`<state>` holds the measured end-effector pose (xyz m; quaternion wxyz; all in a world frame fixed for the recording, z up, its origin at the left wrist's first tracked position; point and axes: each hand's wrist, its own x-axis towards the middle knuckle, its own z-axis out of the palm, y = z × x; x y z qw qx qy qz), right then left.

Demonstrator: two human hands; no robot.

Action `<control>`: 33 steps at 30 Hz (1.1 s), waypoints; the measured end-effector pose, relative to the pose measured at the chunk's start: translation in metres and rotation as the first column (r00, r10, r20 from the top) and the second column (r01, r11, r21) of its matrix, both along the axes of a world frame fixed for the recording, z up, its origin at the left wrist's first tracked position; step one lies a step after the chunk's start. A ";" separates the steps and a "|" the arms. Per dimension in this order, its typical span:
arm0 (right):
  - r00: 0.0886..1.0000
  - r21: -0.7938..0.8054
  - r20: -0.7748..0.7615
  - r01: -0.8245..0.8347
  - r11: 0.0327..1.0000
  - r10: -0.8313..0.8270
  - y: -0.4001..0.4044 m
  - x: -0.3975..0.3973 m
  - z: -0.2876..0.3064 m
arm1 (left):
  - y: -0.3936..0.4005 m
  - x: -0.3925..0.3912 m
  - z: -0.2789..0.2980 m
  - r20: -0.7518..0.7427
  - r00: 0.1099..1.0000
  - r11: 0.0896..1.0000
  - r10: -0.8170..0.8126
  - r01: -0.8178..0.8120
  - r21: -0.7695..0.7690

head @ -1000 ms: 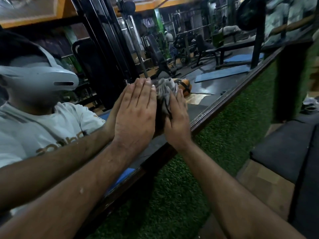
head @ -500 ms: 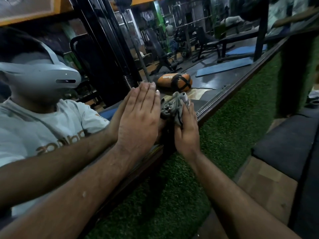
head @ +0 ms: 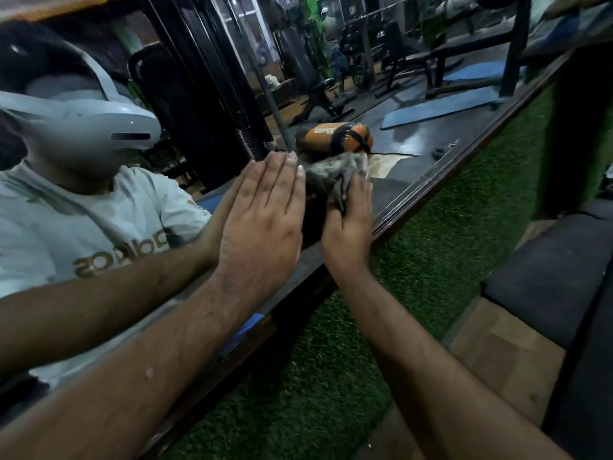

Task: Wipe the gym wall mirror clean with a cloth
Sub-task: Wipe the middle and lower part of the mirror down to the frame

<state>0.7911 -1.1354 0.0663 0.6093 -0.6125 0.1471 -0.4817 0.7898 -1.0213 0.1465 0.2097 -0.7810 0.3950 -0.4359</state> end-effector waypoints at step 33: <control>0.984 -0.034 -0.166 -0.074 0.997 0.068 -0.076 -0.002 -0.013 | -0.067 -0.001 -0.003 -0.023 0.996 0.995 0.083 -0.084 -0.052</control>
